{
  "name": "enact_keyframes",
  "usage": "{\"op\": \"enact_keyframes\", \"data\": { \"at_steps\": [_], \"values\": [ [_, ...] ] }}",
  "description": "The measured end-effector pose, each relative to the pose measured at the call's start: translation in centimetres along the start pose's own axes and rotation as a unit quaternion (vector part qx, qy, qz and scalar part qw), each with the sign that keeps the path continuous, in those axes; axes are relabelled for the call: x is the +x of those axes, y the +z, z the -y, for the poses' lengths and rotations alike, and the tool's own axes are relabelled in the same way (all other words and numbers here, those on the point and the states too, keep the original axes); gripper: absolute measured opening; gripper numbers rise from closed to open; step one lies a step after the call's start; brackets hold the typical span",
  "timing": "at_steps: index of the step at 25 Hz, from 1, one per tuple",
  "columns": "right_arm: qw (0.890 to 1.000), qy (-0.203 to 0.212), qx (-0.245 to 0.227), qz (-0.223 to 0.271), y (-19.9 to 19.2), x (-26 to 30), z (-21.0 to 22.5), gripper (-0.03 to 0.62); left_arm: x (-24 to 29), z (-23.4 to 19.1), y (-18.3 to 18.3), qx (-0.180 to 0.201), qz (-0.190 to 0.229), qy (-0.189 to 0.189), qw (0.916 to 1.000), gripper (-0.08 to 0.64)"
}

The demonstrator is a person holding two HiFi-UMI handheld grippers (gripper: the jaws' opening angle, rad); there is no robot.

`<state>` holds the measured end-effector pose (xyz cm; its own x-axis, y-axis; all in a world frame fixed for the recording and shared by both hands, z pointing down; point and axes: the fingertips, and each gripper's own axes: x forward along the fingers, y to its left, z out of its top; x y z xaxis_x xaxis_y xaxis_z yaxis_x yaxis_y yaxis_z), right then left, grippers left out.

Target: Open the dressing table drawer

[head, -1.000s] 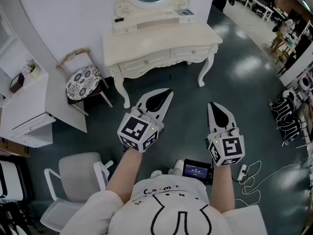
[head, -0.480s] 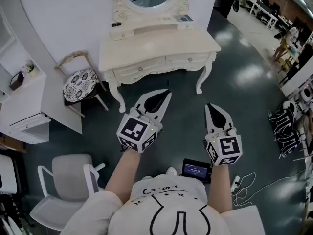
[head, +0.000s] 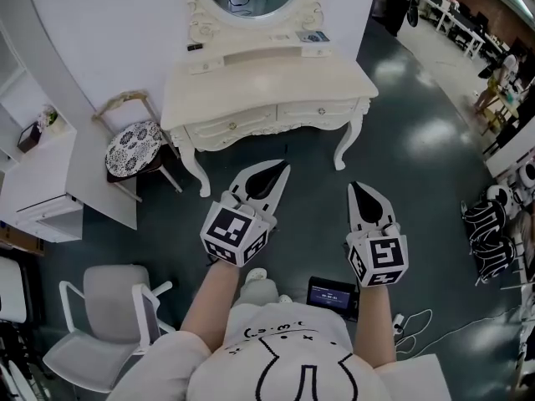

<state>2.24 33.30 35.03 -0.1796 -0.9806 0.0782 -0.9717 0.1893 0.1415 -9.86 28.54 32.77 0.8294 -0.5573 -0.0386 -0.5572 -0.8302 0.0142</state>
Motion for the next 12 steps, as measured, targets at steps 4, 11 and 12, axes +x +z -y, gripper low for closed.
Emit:
{"op": "enact_keyframes", "data": {
  "at_steps": [4,11,12],
  "values": [
    [1.000,0.010,0.007,0.001,-0.3,1.8,0.7,-0.004,1.7,-0.9,-0.4,0.009,-0.010,-0.001,0.9999,0.012],
    [1.000,0.014,0.022,0.001,-0.3,7.3,2.2,-0.005,5.6,-5.4,-0.8,0.014,-0.014,0.000,0.9998,0.012],
    [1.000,0.012,0.021,-0.001,-0.3,8.3,2.5,-0.005,6.3,-6.2,-0.8,0.014,-0.013,-0.002,0.9998,0.012]
  ]
}}
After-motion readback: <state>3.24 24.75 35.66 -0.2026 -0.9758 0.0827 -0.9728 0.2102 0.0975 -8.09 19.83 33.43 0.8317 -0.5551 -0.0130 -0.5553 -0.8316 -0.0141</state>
